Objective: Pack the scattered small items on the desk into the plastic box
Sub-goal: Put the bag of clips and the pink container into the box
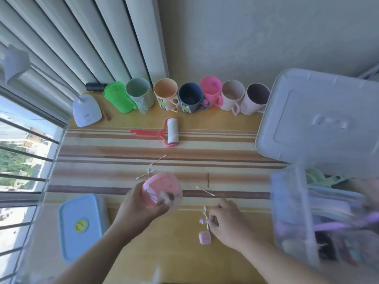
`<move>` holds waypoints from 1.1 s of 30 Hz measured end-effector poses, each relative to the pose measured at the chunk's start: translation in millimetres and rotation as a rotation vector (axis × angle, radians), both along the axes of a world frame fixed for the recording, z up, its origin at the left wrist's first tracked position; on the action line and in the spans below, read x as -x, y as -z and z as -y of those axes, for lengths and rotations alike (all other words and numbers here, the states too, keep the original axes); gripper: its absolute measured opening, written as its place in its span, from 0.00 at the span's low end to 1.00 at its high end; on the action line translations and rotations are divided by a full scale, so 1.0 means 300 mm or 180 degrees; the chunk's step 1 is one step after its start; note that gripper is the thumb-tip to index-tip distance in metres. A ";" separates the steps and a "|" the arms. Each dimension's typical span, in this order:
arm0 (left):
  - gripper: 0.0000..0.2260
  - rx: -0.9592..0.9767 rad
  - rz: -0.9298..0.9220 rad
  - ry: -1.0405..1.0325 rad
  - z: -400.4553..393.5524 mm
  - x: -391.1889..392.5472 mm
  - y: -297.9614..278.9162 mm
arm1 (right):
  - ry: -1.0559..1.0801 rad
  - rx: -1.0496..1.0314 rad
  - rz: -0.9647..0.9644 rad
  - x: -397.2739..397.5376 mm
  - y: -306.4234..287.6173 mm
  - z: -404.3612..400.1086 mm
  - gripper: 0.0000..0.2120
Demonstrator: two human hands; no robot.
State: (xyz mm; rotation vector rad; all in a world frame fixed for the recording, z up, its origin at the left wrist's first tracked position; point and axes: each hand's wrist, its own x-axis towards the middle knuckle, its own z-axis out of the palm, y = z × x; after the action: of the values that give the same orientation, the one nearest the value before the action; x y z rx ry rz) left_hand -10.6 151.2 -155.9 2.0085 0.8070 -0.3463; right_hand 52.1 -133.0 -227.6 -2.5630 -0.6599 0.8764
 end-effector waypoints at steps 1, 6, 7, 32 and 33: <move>0.29 0.0022 -0.0053 -0.0021 0.011 0.007 0.003 | -0.0079 0.0054 -0.0090 0.045 0.000 0.023 0.06; 0.27 0.0115 -0.0084 -0.0063 0.053 0.009 0.010 | -0.0364 0.0159 -0.0073 0.172 -0.005 0.037 0.06; 0.27 0.0127 -0.0083 -0.0065 0.060 0.008 0.008 | -0.0366 0.0157 -0.0048 0.177 -0.005 0.032 0.05; 0.26 0.0187 0.0254 0.0115 0.276 -0.023 -0.179 | -0.0251 -0.0516 0.0904 0.141 -0.218 0.050 0.12; 0.26 0.0219 0.0364 0.0122 0.304 -0.039 -0.212 | 0.0004 -0.0721 0.1143 0.113 -0.294 0.089 0.12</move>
State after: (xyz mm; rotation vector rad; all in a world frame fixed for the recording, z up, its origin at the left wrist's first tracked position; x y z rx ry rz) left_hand 1.3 60.1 -92.2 1.9626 0.6773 -0.2749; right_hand 18.1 -159.8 -139.4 -2.5284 -0.8062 0.3157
